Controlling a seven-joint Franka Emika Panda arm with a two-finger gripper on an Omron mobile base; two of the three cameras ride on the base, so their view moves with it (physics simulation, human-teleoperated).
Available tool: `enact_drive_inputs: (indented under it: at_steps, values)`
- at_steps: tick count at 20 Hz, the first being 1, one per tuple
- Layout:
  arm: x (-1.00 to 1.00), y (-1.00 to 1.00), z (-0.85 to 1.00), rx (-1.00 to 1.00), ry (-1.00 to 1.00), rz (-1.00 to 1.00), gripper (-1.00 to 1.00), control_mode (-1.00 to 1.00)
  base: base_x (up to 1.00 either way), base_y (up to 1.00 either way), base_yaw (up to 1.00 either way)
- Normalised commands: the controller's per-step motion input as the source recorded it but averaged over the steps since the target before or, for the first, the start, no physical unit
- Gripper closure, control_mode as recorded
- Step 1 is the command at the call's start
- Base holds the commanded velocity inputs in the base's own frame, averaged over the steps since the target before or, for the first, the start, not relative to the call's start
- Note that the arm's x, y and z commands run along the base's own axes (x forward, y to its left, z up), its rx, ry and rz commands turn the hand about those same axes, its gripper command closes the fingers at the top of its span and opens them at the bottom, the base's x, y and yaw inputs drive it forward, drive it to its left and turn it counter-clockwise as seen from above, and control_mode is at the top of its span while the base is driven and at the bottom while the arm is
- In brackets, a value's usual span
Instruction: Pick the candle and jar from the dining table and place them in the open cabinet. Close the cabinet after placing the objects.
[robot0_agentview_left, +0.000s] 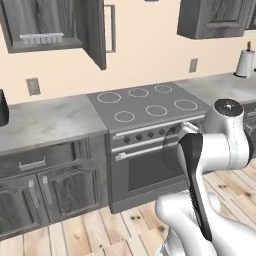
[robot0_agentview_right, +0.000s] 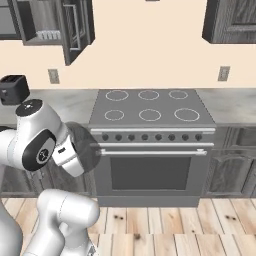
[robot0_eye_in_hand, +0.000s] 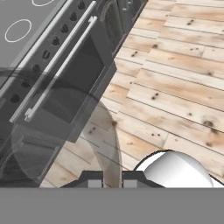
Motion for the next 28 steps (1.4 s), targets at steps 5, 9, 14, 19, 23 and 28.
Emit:
enact_drive_inputs:
  at_steps: [5, 9, 14, 19, 23, 28]
  values:
    - [0.00, 0.00, 0.00, 0.00, 0.00, 0.00, 1.00, 1.00, 0.00, 0.34, -0.15]
    - [0.00, 0.00, 0.00, 0.00, 0.00, 0.00, 1.00, 1.00, 0.00, 0.37, -0.14]
    - [0.00, 0.00, 0.00, 0.00, 0.00, 0.00, 1.00, 1.00, 0.00, 0.39, -0.14]
    - [0.00, 0.00, 0.00, 0.00, 0.00, 0.00, 1.00, 1.00, 0.00, 0.47, -0.13]
    - [0.00, 0.00, 0.00, 0.00, 0.00, 0.00, 1.00, 1.00, 0.00, 0.49, -0.12]
    - [0.00, 0.00, 0.00, 0.00, 0.00, 0.00, 1.00, 1.00, 0.00, 0.45, -0.13]
